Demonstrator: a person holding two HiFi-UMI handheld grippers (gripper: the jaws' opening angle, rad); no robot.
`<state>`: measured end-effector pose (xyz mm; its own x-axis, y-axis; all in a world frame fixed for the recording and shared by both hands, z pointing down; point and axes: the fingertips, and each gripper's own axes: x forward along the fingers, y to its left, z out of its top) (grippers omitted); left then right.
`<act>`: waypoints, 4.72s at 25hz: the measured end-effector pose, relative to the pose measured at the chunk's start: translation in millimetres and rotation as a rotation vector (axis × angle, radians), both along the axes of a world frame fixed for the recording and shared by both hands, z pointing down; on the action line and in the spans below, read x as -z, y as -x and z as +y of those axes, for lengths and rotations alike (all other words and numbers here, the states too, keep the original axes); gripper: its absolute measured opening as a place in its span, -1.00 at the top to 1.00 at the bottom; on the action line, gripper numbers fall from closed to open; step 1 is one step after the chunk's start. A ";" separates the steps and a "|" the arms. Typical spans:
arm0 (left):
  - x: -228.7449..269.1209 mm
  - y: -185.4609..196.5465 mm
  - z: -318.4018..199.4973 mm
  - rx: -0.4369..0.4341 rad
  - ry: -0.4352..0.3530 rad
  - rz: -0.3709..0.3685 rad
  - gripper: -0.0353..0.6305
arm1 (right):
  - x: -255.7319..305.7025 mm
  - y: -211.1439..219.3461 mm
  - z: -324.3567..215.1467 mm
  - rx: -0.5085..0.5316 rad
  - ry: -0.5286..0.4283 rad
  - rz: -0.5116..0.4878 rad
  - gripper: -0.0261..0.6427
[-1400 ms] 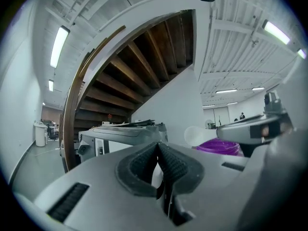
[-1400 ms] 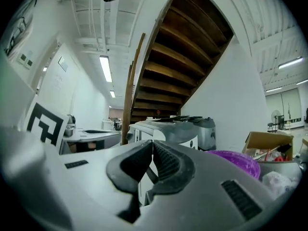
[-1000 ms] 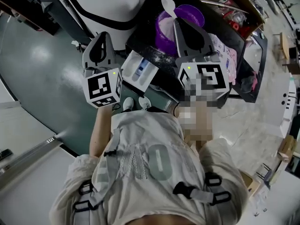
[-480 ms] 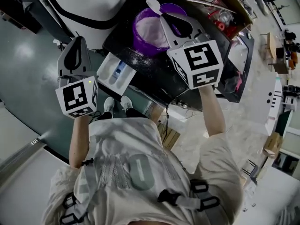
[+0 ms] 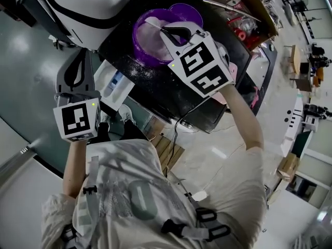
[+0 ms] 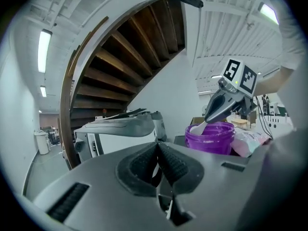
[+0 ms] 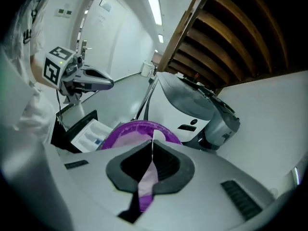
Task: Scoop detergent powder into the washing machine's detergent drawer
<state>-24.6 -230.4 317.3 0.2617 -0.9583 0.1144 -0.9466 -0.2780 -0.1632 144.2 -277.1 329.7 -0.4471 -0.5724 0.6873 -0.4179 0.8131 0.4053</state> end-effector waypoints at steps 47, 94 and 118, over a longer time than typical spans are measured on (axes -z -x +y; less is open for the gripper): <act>3.5 3.6 -10.3 -0.034 -0.007 0.050 0.83 | -15.8 -16.0 47.2 -0.386 0.896 -0.495 0.89; 56.8 -8.4 -14.2 -0.143 -0.144 0.057 0.83 | 26.3 -0.8 78.8 -0.768 0.842 -2.056 0.89; 28.8 99.2 -6.9 0.034 -0.128 0.070 0.83 | -1.1 154.8 91.4 -0.644 1.063 -1.942 0.89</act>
